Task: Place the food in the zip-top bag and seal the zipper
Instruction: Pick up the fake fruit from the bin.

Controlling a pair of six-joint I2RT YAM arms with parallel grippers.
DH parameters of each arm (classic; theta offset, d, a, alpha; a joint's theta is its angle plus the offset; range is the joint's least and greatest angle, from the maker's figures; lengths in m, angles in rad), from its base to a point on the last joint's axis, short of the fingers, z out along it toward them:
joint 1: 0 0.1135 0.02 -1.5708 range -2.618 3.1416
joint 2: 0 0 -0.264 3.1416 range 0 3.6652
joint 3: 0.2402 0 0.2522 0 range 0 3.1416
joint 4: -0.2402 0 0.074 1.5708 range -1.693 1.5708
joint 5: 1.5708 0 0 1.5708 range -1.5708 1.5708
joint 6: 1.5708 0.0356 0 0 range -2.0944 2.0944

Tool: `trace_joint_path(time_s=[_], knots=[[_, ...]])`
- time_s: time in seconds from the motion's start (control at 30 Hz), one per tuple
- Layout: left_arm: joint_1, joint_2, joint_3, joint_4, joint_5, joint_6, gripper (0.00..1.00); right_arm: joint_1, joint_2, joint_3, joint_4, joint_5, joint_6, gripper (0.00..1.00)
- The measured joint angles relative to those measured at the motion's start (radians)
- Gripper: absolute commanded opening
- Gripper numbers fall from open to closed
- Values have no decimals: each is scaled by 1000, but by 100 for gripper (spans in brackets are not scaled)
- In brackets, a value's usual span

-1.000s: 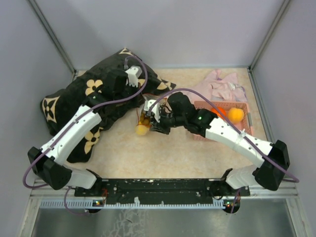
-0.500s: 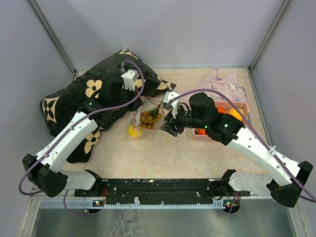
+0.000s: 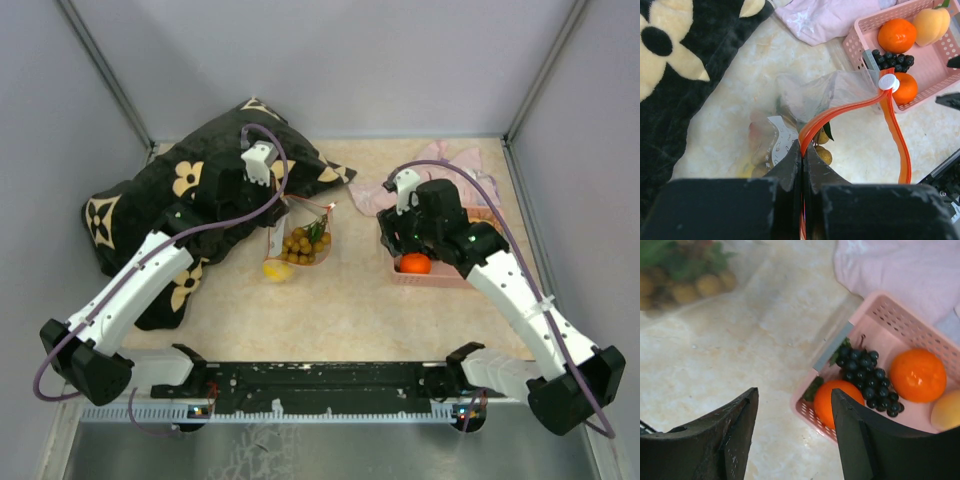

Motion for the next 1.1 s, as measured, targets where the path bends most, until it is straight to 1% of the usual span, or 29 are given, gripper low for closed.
trace_joint_path(time_s=[0.2, 0.3, 0.5, 0.7, 0.93, 1.1], knots=[[0, -10, -24, 7, 0, 1, 0, -144, 94, -59, 2, 33, 11, 63], [0, -12, -27, 7, 0, 1, 0, -182, 152, -71, 21, 42, 13, 63], [14, -51, -77, 30, -1, 2, 0, -204, 272, -71, 69, 45, 12, 64], [27, -62, -84, 45, 8, 2, 0, -218, 399, -71, 92, 58, 8, 67], [32, -63, -90, 55, 23, 1, 0, -240, 479, -70, 116, 102, -5, 70], [36, -68, -101, 65, 26, 1, 0, -266, 542, -69, 152, 106, -6, 71]])
